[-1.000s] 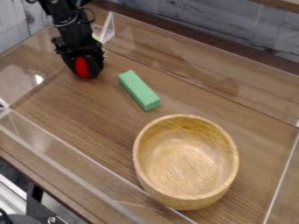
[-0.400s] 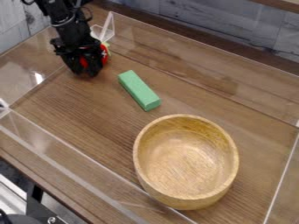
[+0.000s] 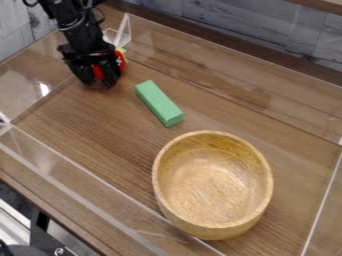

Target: Move the red fruit to the left side of the table

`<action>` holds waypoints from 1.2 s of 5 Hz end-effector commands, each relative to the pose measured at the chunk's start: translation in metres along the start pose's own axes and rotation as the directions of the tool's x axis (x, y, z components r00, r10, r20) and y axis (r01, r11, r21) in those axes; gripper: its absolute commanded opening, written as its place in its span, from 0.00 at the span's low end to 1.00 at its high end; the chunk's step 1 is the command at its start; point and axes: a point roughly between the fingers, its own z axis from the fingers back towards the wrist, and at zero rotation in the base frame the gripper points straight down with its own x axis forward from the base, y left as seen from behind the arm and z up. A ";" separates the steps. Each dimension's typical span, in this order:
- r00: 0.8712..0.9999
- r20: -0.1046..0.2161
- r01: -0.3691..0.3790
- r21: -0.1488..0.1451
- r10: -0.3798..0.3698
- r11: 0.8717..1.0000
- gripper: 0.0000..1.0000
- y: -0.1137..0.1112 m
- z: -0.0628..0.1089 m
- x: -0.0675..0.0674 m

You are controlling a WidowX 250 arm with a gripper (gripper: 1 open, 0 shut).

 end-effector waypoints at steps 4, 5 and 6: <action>0.998 0.067 -0.007 0.004 0.007 1.000 1.00 -0.025 0.054 0.011; 0.998 0.061 -0.017 0.006 0.017 1.000 1.00 -0.029 0.057 0.012; 0.998 0.056 -0.027 0.003 0.026 1.000 1.00 -0.032 0.059 0.012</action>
